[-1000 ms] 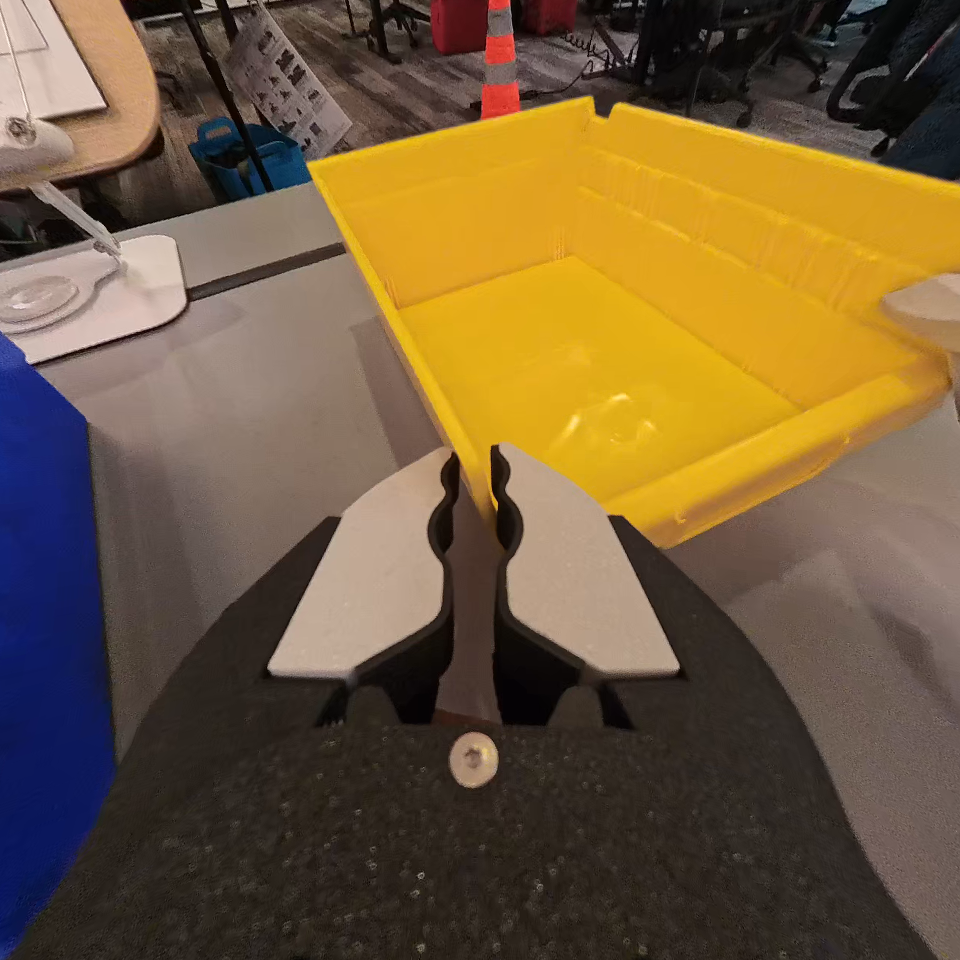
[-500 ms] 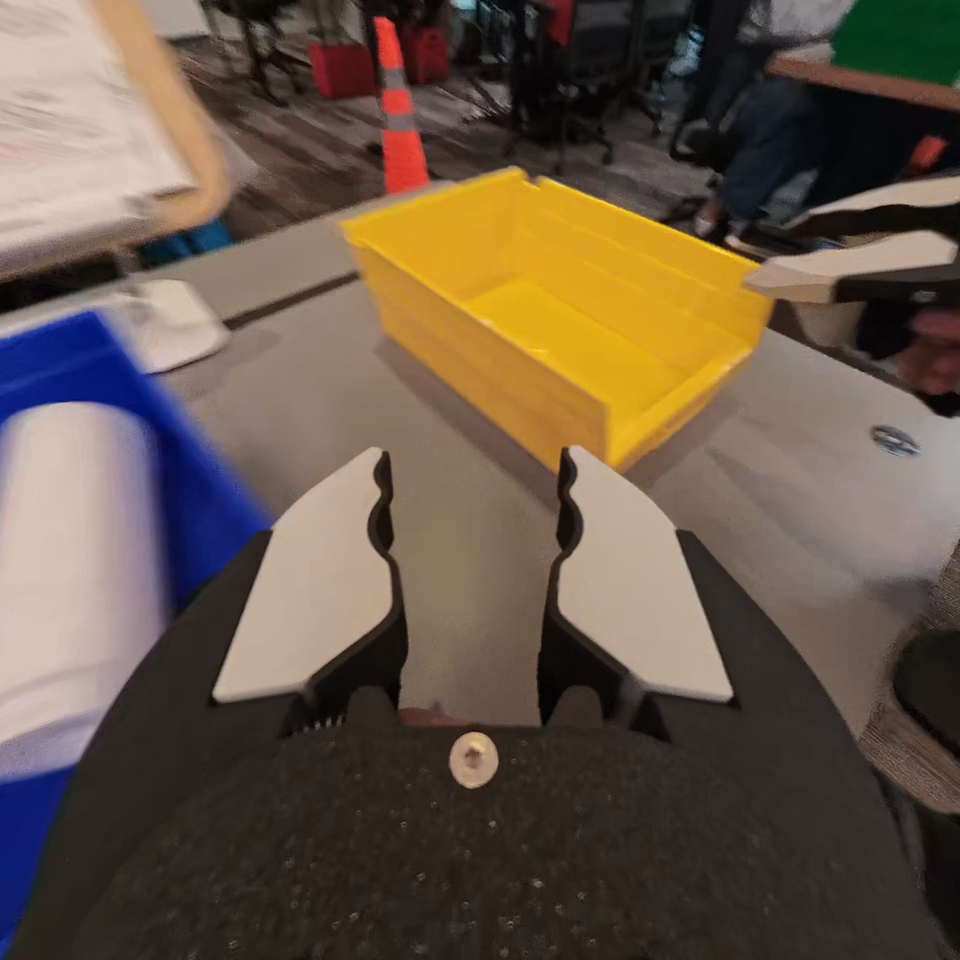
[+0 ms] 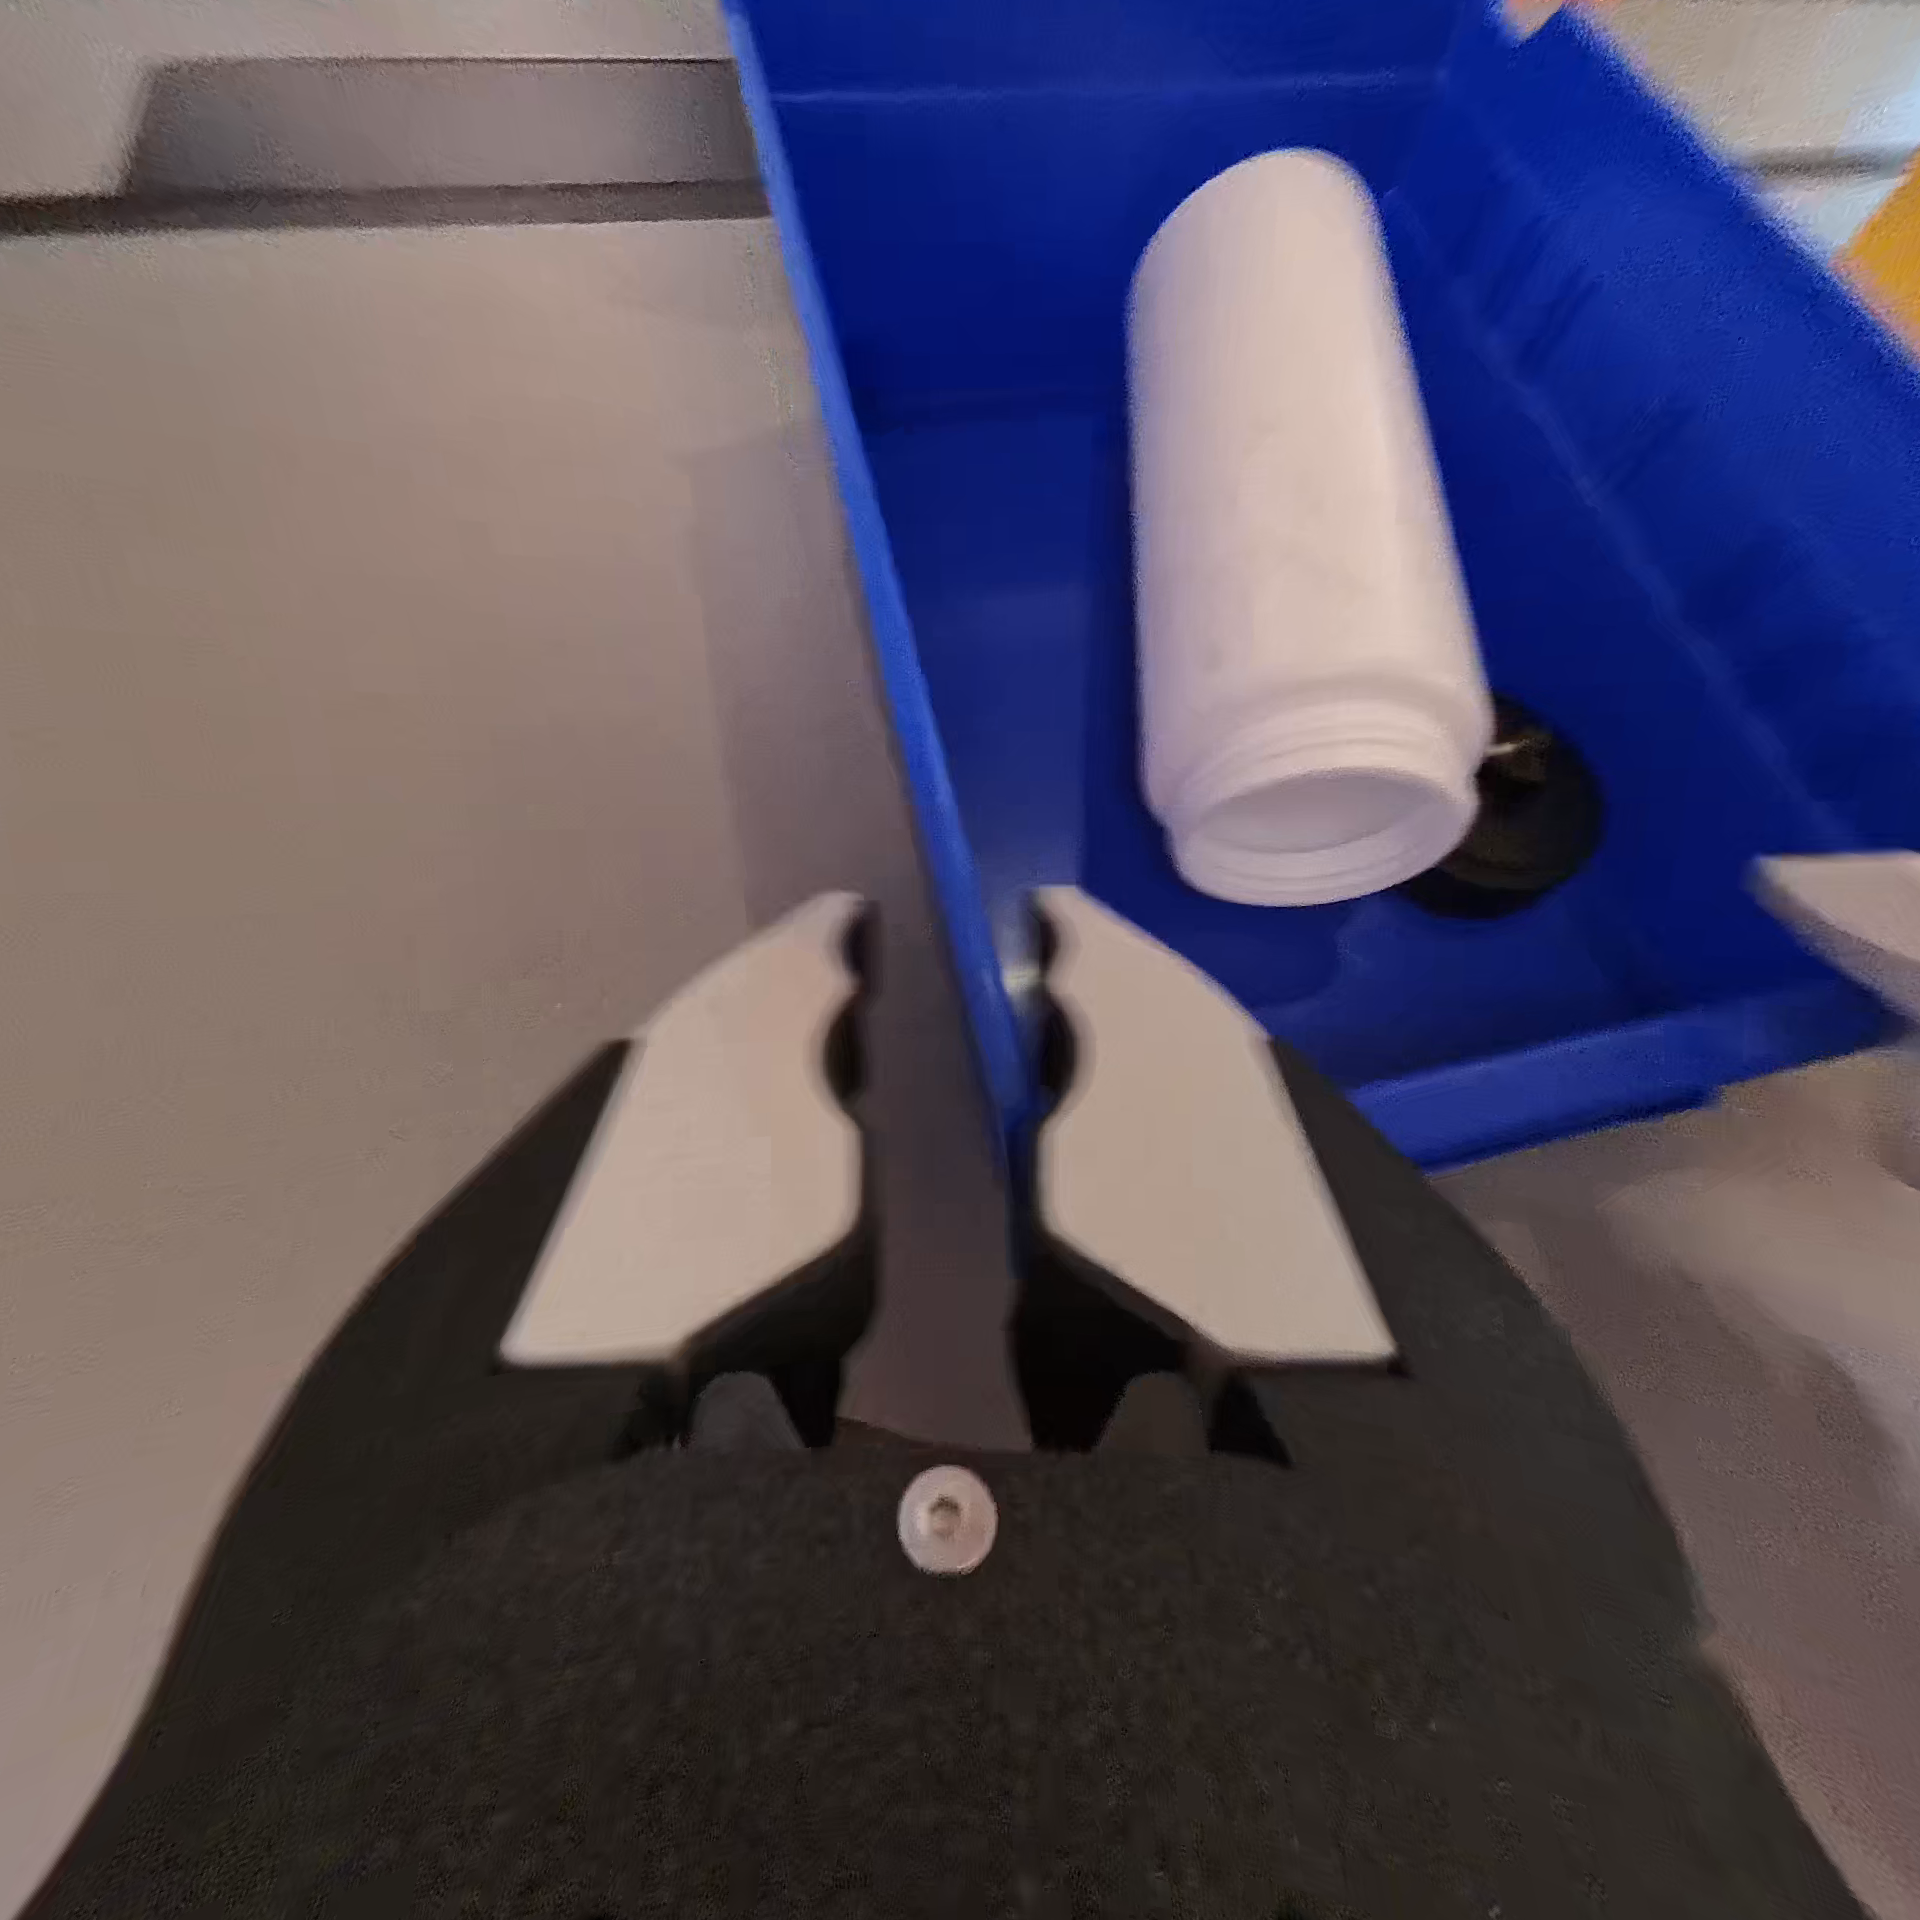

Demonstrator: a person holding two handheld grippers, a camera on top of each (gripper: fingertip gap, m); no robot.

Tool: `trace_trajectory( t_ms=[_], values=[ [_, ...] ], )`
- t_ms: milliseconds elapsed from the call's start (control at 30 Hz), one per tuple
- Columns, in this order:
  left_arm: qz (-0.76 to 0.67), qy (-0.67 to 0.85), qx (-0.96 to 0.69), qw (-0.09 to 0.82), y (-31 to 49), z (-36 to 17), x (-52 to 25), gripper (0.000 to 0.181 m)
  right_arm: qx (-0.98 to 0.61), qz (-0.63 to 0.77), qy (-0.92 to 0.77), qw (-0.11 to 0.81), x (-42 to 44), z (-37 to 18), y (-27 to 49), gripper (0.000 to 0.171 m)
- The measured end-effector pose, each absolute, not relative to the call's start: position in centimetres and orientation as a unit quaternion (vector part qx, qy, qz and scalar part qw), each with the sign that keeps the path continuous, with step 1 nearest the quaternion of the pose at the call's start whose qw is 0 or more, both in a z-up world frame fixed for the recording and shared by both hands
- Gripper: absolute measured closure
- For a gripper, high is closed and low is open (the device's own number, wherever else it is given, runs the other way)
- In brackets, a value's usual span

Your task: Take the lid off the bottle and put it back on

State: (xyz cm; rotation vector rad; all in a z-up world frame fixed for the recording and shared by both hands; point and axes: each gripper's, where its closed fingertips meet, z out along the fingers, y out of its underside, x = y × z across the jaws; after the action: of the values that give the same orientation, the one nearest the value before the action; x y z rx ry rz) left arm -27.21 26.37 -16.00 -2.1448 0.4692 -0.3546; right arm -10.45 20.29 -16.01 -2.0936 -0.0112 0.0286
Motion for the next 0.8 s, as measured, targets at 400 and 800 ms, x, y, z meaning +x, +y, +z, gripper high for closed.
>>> trace_trajectory(
  t_ms=[400, 800],
  values=[
    [-0.074, 0.141, -0.857, 0.490, 31.3, -11.6, -39.7, 0.175, -0.841, -0.036, 0.021, 0.539, -20.1, -11.0, 25.9, 0.167],
    [-0.097, 0.103, -0.876, 0.461, 33.8, -15.7, -52.2, 0.177, -0.857, 0.010, -0.023, 0.514, -33.7, -16.1, 28.9, 0.165]
  ],
)
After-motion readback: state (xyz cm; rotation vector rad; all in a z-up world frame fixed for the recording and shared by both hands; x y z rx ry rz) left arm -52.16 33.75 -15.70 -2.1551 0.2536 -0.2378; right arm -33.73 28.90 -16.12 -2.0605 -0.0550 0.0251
